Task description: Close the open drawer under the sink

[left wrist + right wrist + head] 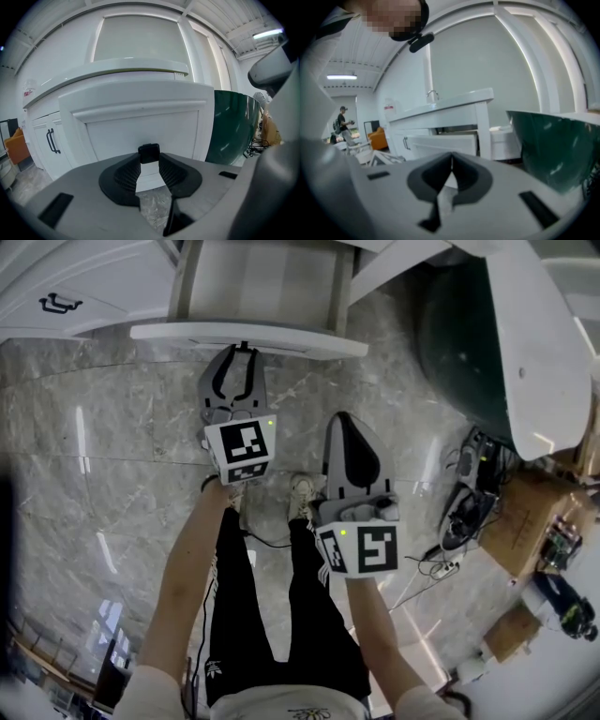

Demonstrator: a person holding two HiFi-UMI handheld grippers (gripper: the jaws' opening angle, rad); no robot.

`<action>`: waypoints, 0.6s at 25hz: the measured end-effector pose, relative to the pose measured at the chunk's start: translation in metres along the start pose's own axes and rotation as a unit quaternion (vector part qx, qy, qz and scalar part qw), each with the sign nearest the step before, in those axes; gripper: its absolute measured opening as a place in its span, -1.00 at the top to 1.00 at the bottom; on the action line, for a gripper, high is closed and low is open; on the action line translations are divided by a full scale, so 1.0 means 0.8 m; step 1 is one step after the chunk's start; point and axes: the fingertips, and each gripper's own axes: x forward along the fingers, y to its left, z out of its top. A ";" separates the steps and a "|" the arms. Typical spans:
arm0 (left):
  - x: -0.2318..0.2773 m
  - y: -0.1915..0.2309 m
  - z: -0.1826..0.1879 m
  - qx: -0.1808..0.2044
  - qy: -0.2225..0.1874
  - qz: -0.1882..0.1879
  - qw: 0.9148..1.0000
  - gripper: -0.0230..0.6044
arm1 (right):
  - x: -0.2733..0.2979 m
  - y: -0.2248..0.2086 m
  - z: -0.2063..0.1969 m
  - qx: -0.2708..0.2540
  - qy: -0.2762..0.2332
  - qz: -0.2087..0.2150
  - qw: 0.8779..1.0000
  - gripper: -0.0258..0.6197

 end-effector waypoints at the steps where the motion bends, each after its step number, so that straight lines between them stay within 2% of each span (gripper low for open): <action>1: 0.002 0.000 0.002 0.001 -0.001 -0.001 1.000 0.49 | 0.000 -0.001 -0.001 0.002 0.000 -0.002 1.000 0.83; 7: 0.012 0.004 0.008 -0.017 0.004 0.001 1.000 0.49 | 0.001 0.000 -0.002 0.003 0.002 -0.003 1.000 0.83; 15: 0.039 0.013 0.019 -0.019 0.003 0.008 1.000 0.49 | 0.007 -0.015 0.007 0.008 -0.005 -0.014 1.000 0.83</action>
